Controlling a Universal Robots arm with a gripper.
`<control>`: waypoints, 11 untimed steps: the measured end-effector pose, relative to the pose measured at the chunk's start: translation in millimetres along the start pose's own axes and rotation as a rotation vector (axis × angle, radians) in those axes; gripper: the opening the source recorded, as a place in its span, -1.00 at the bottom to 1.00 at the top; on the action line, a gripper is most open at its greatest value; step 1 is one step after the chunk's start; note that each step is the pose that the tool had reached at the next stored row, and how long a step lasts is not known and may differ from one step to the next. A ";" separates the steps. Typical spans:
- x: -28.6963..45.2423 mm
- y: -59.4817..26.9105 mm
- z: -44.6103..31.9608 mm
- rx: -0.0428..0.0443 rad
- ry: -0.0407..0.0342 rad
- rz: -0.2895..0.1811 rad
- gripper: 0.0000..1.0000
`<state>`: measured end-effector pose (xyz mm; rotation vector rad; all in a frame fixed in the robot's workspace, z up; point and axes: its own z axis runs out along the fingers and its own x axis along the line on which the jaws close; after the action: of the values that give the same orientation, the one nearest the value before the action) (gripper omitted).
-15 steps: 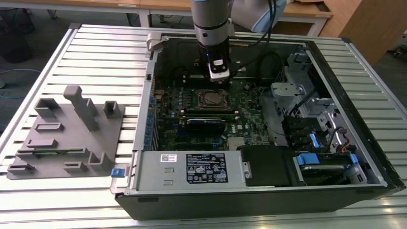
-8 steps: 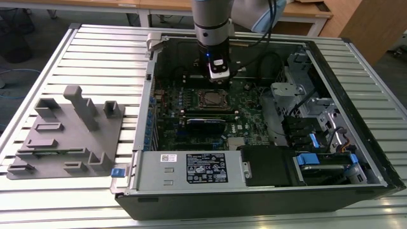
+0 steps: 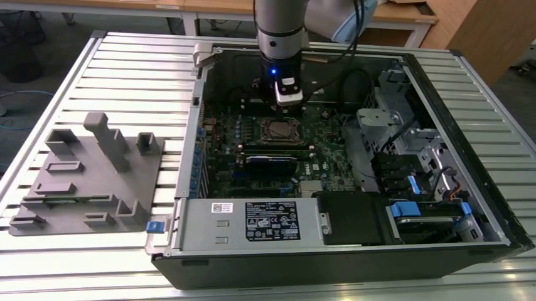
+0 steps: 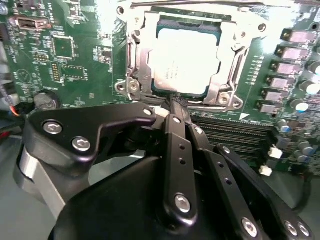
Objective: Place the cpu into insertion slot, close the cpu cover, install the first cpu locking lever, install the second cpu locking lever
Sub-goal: 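Install the first cpu locking lever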
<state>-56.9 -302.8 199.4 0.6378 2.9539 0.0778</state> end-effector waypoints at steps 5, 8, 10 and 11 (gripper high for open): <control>-0.8 0.3 0.1 0.0011 0.0122 -0.034 -0.79; -0.8 0.3 0.1 -0.0026 0.0149 -0.069 -0.79; -0.8 0.4 0.1 -0.0050 0.0168 -0.094 -0.79; -0.8 0.4 0.1 -0.0059 0.0183 -0.109 -0.79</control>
<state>-56.0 -302.8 199.4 0.4769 2.9982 0.0828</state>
